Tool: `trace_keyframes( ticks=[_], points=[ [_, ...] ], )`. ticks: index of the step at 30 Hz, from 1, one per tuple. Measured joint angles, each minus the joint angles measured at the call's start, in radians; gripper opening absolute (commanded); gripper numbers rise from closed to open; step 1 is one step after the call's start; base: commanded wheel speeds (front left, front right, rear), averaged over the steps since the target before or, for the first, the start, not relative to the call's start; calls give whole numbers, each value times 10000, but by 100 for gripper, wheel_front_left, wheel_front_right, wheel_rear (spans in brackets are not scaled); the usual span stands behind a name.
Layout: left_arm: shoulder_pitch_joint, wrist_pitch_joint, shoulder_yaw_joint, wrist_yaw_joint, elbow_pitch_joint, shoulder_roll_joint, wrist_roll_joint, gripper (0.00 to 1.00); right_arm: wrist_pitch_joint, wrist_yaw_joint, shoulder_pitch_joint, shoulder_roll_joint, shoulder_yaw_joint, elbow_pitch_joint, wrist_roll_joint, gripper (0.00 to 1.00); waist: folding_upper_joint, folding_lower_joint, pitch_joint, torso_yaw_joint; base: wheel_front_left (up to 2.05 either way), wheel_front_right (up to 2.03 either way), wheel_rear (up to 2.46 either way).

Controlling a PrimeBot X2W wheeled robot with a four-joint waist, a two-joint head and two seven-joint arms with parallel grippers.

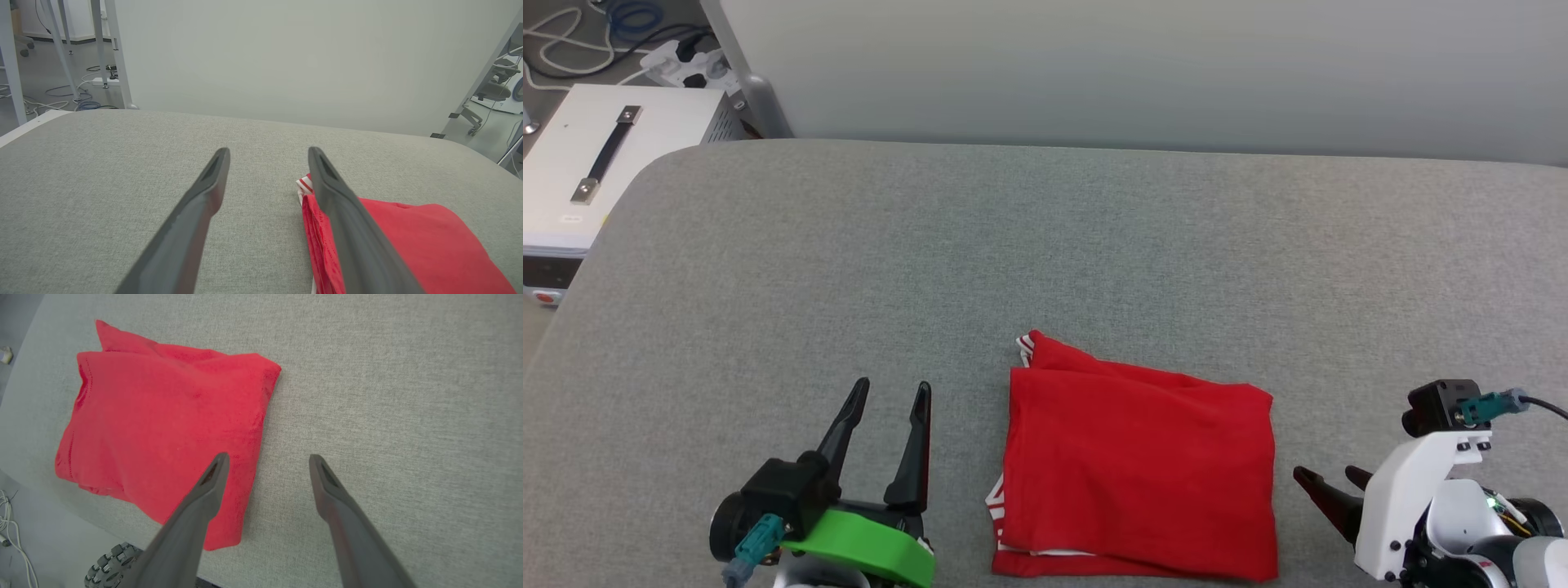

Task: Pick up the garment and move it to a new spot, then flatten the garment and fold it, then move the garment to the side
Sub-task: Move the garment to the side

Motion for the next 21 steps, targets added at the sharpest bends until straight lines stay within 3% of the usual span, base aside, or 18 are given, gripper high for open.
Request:
trace_keyframes(
  ticks=[4,7,21],
  points=[
    [-169,0,-169,0,31,-2,2,100,1559,0,-363,570,-389,-56,-431,100,0,0,151,202,0,0,0],
    [-272,0,-238,0,33,-6,29,100,2071,0,-576,826,-422,128,-819,100,0,0,265,372,0,0,0],
    [-603,0,-322,0,81,-17,61,100,1766,0,-1183,1043,-290,1653,-1001,100,0,0,842,1042,0,0,0]
  ],
)
